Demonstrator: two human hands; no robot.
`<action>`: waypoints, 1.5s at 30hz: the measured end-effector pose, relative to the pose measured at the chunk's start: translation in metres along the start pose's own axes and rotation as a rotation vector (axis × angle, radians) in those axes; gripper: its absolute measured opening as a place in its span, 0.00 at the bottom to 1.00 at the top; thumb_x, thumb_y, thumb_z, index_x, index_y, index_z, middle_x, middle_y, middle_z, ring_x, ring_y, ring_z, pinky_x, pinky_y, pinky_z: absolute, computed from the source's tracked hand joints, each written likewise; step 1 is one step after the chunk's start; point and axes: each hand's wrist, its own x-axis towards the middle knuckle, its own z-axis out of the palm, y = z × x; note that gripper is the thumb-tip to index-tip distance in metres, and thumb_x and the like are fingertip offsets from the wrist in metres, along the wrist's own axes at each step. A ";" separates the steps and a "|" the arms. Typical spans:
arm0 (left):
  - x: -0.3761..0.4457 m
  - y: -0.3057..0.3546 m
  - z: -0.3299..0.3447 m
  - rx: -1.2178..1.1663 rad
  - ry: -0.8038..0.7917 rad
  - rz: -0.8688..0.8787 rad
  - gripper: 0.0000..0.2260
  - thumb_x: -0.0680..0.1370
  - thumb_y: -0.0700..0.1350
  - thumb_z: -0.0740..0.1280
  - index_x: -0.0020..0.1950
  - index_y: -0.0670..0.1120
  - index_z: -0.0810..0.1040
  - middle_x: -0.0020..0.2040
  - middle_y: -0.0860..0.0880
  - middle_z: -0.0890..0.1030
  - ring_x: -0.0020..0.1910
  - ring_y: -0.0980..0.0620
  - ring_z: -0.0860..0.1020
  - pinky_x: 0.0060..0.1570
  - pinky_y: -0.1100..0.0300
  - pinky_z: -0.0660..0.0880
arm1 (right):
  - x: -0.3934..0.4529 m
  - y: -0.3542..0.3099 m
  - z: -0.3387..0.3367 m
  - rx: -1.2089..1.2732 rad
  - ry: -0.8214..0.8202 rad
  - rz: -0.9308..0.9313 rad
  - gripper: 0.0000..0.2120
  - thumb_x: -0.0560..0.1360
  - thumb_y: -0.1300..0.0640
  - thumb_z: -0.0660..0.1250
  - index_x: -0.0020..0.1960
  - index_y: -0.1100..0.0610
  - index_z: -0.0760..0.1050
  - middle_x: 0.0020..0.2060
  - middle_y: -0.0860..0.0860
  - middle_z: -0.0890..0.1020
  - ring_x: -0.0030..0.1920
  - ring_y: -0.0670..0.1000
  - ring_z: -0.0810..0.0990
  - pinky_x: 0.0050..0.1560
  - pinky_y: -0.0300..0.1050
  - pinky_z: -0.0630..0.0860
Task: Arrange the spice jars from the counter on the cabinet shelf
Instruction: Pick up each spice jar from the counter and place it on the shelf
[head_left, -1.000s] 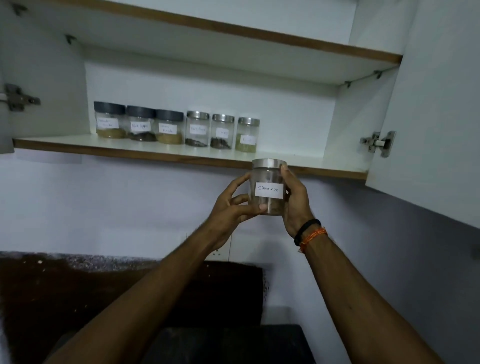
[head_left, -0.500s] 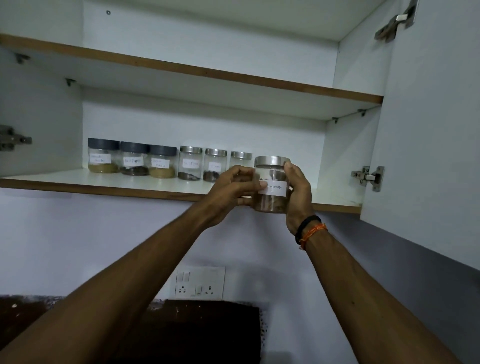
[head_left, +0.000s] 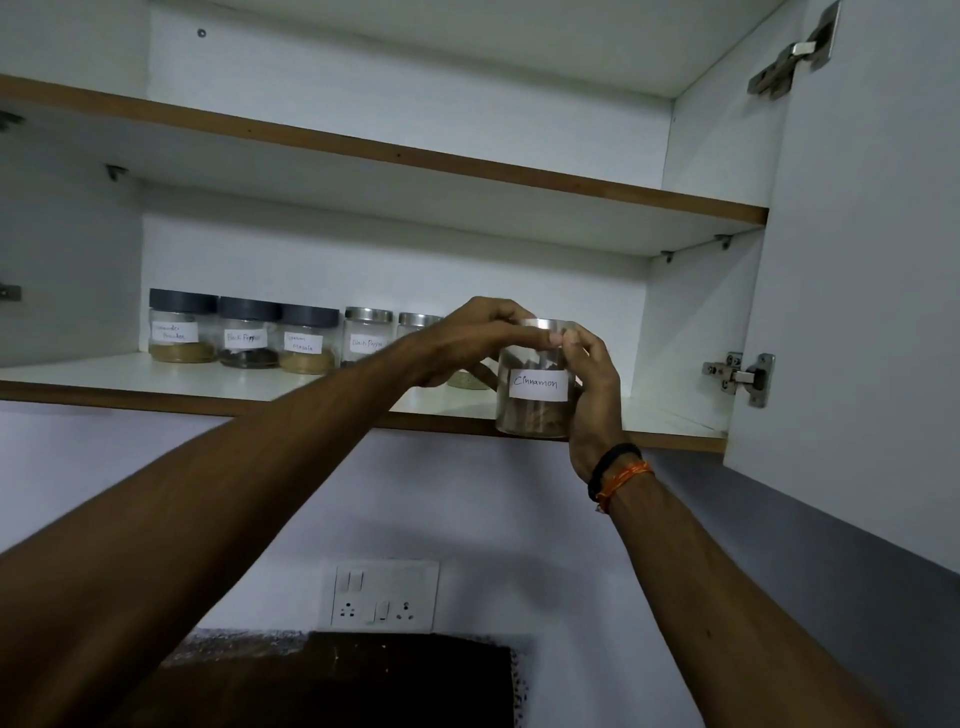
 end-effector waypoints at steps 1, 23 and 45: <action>0.004 0.001 -0.002 0.001 0.004 0.010 0.22 0.70 0.59 0.74 0.57 0.47 0.81 0.51 0.50 0.85 0.49 0.50 0.85 0.37 0.60 0.81 | 0.003 -0.001 0.000 -0.004 -0.004 -0.003 0.22 0.76 0.45 0.65 0.66 0.53 0.74 0.51 0.46 0.83 0.47 0.48 0.85 0.44 0.48 0.82; 0.098 -0.062 -0.012 0.092 0.032 -0.065 0.26 0.72 0.52 0.76 0.67 0.46 0.73 0.59 0.45 0.80 0.55 0.46 0.81 0.42 0.54 0.81 | 0.051 0.068 -0.052 -1.294 0.415 -0.341 0.08 0.75 0.56 0.64 0.42 0.58 0.79 0.28 0.49 0.72 0.29 0.51 0.71 0.35 0.41 0.68; 0.173 -0.086 -0.017 0.904 -0.004 0.219 0.21 0.75 0.54 0.73 0.63 0.44 0.81 0.59 0.47 0.83 0.56 0.47 0.80 0.49 0.58 0.74 | 0.048 0.070 -0.051 -1.191 0.456 -0.428 0.14 0.73 0.53 0.57 0.40 0.58 0.79 0.27 0.49 0.73 0.27 0.49 0.70 0.36 0.38 0.66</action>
